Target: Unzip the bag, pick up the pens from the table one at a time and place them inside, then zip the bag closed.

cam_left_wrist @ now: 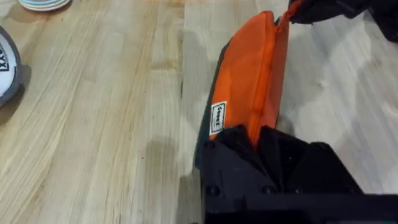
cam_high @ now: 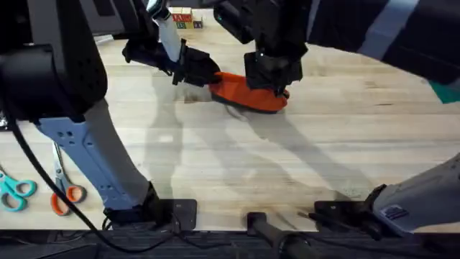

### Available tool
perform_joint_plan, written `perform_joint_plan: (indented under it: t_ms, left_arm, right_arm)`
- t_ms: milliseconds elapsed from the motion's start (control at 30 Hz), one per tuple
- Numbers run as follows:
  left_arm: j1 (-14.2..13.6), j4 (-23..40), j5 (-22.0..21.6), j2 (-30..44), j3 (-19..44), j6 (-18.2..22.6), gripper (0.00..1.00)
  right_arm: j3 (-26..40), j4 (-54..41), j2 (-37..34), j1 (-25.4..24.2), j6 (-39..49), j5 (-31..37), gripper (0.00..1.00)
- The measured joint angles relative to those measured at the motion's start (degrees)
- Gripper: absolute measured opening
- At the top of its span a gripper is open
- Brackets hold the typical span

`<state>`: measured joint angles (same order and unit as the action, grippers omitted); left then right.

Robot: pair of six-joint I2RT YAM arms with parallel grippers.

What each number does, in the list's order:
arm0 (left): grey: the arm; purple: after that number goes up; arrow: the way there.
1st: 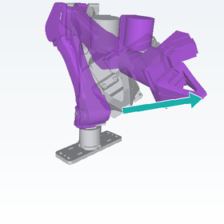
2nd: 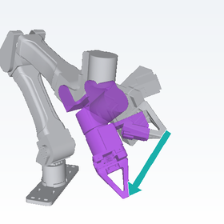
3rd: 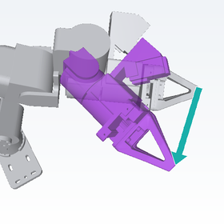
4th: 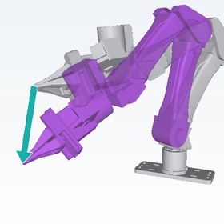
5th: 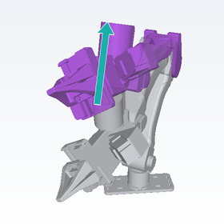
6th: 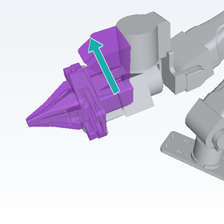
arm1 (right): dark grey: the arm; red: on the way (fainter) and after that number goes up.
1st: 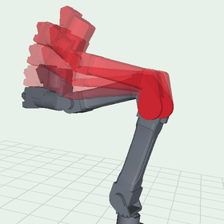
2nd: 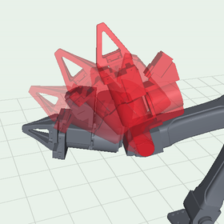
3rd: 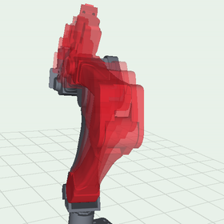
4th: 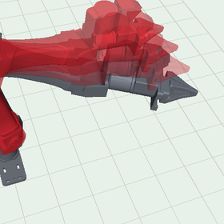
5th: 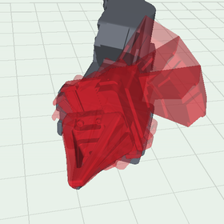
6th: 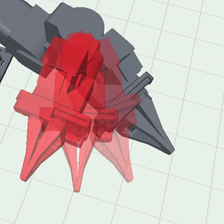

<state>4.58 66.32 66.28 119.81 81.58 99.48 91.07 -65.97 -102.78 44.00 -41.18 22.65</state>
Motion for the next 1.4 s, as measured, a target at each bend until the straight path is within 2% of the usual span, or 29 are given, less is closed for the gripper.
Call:
perform_joint_plan:
  t_ms: [167, 567, 867, 1067, 1400]
  left_arm:
    - [0.0, -0.1, 0.0, 0.0, 0.0, 0.0, 0.041]
    - [0.0, -0.4, 0.1, 0.0, 0.0, 0.0, 0.041]
    - [0.0, -0.3, 0.0, 0.0, 0.0, 0.0, 0.041]
    - [0.0, -0.3, 0.0, 0.0, 0.0, 0.0, 0.041]
    - [0.0, -0.3, 0.0, 0.0, 0.0, 0.0, 0.041]
  right_arm:
    - [0.0, 0.0, 0.0, -1.1, 0.4, -1.1, 0.032]
    - [-0.4, -1.9, 0.0, -8.3, 5.6, -7.5, 0.031]
    - [-5.1, -1.6, 0.0, -10.3, 8.0, -8.6, 0.031]
    - [-5.4, -1.8, 0.0, -11.7, 8.9, -9.0, 0.031]
    - [-5.5, -2.5, 0.0, -17.0, 11.8, -10.5, 0.031]
